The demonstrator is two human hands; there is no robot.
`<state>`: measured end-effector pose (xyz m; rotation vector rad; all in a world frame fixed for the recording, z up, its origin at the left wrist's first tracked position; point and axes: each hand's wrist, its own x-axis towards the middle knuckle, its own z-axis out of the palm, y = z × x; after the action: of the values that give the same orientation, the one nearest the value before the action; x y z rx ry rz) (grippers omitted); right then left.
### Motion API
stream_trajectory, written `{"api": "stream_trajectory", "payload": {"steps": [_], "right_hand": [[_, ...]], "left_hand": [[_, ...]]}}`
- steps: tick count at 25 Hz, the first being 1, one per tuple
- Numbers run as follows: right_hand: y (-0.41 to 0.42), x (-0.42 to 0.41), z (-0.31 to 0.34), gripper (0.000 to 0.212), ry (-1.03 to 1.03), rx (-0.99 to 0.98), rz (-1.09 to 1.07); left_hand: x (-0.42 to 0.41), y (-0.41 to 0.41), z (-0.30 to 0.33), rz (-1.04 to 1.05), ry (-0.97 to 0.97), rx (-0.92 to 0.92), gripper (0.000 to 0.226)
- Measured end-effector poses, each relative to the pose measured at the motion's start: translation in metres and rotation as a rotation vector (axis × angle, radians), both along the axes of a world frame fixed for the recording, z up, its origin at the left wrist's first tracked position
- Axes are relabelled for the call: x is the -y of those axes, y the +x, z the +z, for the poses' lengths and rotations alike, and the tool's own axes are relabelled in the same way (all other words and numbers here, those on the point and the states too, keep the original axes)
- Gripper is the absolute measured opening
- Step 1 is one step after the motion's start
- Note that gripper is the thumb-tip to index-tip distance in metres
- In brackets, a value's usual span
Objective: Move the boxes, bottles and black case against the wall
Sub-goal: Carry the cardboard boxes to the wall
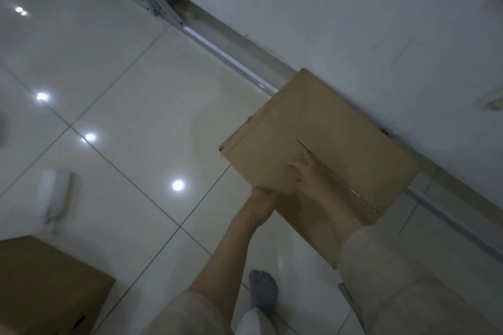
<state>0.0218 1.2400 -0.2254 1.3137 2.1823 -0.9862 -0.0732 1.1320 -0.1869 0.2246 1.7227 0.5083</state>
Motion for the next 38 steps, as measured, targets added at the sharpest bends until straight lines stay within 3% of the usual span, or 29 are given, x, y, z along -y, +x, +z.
{"api": "stream_trajectory", "payload": {"steps": [3, 8, 18, 22, 26, 31, 35, 38], "right_hand": [[-0.035, 0.048, 0.011, 0.035, -0.165, -0.07, 0.051], [-0.094, 0.148, 0.036, 0.034, -0.297, -0.052, 0.159], [-0.242, 0.419, 0.072, 0.033, -0.387, -0.03, 0.554], [-0.279, 0.52, 0.068, 0.041, -0.373, -0.038, 0.728], [-0.305, 0.583, 0.039, 0.061, -0.198, -0.084, 0.682], [-0.328, 0.603, 0.002, 0.069, -0.073, -0.088, 0.441], [-0.326, 0.608, -0.008, 0.056, -0.066, -0.136, 0.3], [-0.31, 0.636, -0.005, 0.046, -0.018, -0.108, 0.29]], "left_hand": [[0.035, -0.032, 0.014, 0.02, 0.05, -0.107, 0.052], [0.147, -0.094, 0.041, 0.176, 0.042, -0.185, 0.042], [0.517, -0.2, 0.064, 0.861, -0.094, -0.417, 0.033], [0.635, -0.202, 0.066, 1.079, -0.198, -0.593, 0.032], [0.722, -0.196, 0.033, 1.08, -0.273, -0.682, 0.037], [0.772, -0.187, -0.015, 1.09, -0.29, -0.471, 0.055], [0.775, -0.181, -0.039, 1.253, -0.21, -0.171, 0.069], [0.773, -0.174, -0.046, 1.418, -0.164, -0.167, 0.081]]}}
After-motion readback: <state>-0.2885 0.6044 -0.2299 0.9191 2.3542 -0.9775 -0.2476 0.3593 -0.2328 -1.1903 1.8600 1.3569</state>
